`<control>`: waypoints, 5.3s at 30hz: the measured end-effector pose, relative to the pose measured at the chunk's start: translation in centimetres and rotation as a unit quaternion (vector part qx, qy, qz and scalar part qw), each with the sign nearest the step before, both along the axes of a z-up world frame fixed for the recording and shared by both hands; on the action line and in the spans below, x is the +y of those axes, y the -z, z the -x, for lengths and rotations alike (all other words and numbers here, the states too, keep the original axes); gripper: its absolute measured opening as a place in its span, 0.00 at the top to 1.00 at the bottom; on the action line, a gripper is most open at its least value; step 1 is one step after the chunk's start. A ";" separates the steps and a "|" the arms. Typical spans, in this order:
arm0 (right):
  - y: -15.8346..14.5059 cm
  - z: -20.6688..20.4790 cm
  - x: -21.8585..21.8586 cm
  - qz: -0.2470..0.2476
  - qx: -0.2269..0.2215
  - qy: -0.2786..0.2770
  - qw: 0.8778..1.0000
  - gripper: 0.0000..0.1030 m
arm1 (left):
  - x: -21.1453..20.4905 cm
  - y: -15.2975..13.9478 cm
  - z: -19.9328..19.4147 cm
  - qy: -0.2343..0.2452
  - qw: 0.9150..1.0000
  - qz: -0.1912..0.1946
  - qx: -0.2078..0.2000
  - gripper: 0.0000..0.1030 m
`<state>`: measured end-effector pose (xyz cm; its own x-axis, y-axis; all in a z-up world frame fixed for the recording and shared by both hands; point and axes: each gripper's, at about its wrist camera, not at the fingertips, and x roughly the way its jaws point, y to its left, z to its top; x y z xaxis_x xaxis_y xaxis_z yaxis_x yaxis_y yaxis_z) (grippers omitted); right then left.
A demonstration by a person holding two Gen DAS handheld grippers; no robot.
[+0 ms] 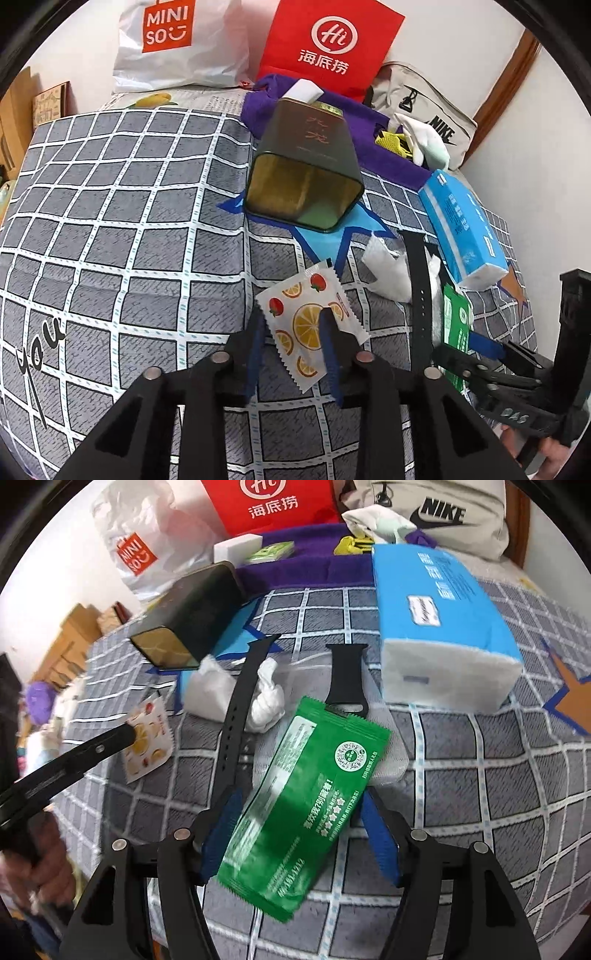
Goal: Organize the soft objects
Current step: 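Grasp the green packet with the right gripper while the left gripper grasps the orange-print packet, then lift both packets and carry them up onto the purple towel, then open the right gripper to drop the green packet while the left gripper releases the orange-print packet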
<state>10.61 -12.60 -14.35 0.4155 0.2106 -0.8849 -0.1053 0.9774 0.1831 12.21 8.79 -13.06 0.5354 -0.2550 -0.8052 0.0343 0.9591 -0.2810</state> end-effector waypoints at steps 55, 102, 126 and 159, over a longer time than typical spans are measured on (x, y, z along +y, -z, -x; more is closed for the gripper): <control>-0.6 2.9 -4.2 0.052 -0.069 -0.063 0.994 0.64 | -4.9 1.3 -1.1 0.018 0.998 -0.059 -0.003 0.33; -8.7 -1.1 -5.7 0.018 -0.141 -0.081 0.986 0.64 | -1.3 -7.2 -4.0 -0.003 0.994 -0.075 -0.081 0.78; -13.6 -17.7 -5.8 0.018 -0.171 -0.083 0.982 0.64 | -5.1 -11.7 -17.7 0.026 0.991 -0.082 -0.102 0.78; -4.8 -29.5 -4.3 0.043 -0.055 -0.080 0.994 0.59 | -7.3 -5.8 -27.8 0.051 0.996 -0.068 -0.029 0.78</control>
<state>40.10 -16.89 -9.58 0.4777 0.2078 -0.8536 -0.2755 0.9581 0.0791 40.05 1.46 -7.29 0.5592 -0.2006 -0.8044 0.1453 0.9790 -0.1432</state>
